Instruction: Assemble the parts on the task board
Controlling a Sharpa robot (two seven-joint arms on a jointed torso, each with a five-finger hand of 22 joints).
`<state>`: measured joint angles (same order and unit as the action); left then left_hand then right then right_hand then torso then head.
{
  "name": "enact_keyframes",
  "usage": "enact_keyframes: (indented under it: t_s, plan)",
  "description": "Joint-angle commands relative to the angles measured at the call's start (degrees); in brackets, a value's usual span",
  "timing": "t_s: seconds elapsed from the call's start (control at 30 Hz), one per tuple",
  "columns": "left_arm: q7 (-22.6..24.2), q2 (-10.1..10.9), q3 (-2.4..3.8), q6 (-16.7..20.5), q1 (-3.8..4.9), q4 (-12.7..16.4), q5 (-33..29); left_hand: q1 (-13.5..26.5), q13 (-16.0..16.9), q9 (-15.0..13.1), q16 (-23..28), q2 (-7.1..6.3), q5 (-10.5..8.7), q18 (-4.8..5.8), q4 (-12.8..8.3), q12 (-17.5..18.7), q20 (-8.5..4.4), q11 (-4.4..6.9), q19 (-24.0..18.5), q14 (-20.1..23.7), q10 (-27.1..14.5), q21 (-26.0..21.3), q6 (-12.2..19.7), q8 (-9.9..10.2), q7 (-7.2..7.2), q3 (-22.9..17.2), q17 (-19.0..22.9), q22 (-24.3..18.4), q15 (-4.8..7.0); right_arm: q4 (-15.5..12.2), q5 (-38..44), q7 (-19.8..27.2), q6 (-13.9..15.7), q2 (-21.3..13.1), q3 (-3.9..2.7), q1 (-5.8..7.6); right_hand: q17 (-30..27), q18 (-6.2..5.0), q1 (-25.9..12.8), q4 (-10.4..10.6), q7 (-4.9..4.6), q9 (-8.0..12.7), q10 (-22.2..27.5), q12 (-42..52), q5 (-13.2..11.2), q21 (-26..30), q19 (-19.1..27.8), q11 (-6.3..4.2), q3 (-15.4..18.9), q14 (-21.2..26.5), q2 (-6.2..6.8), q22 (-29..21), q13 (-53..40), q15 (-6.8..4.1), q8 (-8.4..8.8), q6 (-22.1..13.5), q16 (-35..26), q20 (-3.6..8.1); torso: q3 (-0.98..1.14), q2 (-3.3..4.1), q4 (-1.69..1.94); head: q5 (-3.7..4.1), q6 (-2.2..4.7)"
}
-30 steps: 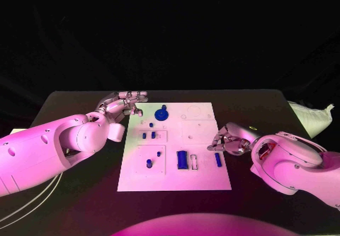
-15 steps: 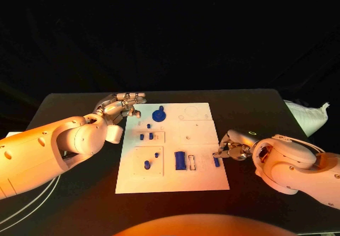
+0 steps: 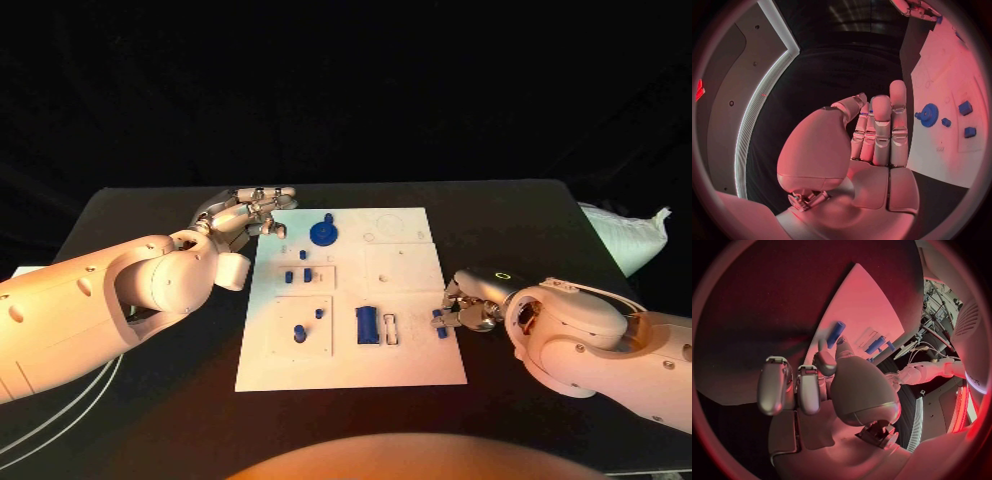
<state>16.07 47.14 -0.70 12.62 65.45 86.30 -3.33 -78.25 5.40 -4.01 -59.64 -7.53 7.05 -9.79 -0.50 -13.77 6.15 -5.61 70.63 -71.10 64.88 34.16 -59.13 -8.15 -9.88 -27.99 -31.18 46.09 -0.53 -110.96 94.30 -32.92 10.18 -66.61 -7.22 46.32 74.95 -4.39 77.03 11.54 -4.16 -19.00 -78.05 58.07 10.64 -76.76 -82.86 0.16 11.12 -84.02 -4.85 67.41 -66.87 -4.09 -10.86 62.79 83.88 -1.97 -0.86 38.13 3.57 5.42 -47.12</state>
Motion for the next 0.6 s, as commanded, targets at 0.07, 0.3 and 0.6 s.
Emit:
enact_keyframes:
  t_s: [0.07,0.3,0.6]
  plan:
    - [0.23,-0.02,0.02,-1.06,0.01,0.11,0.15,-0.20,0.09,0.07,0.21,0.39,-0.06,-0.64,-0.31,-0.38,0.04,0.02,-0.42,0.38,-0.50,-0.25,0.31,-0.24,-0.17,0.14,0.08,-0.06,-0.06,0.29,2.87,-0.35,-2.38,0.61,0.16,-0.57,4.73,-0.14,0.52,0.32,0.00,0.06,-0.14,-0.32,0.12,0.12,0.04,-0.50,-0.10,-4.03,0.52,0.04,0.10,-0.12,0.14,0.60,-0.24,-0.08,0.01,0.02,0.00,-0.03,-0.06]
    - [0.20,-0.01,0.02,-1.04,0.01,0.11,0.15,-0.20,0.09,0.07,0.21,0.39,-0.06,-0.64,-0.31,-0.38,0.04,0.02,-0.42,0.38,-0.50,-0.25,0.31,-0.24,-0.17,0.14,0.08,-0.06,-0.06,0.53,8.75,-0.39,-5.50,1.80,0.22,-1.11,4.88,-0.10,4.63,-2.04,0.37,-0.20,-0.08,-1.24,-4.86,0.14,0.03,-0.91,-2.39,-4.05,0.56,0.13,0.60,-0.54,0.47,1.10,-0.19,0.37,-0.01,-0.01,0.00,-0.19,-0.21]
    - [0.35,-0.05,0.02,-0.95,0.01,0.13,0.15,-0.22,0.10,0.07,0.19,0.51,-0.04,-0.65,-0.42,-0.59,0.05,0.01,-0.41,0.45,-0.64,-0.34,0.35,-0.32,-0.18,0.22,0.22,-0.10,-0.07,0.60,15.33,-0.40,-9.82,3.22,0.54,-1.42,5.32,-0.05,8.65,-4.98,0.12,-0.15,0.61,-3.07,-7.74,0.17,0.07,-0.79,-5.35,-4.10,1.86,0.32,1.62,-0.51,1.42,0.88,0.01,0.39,-0.02,-0.03,0.01,-0.34,-0.28]
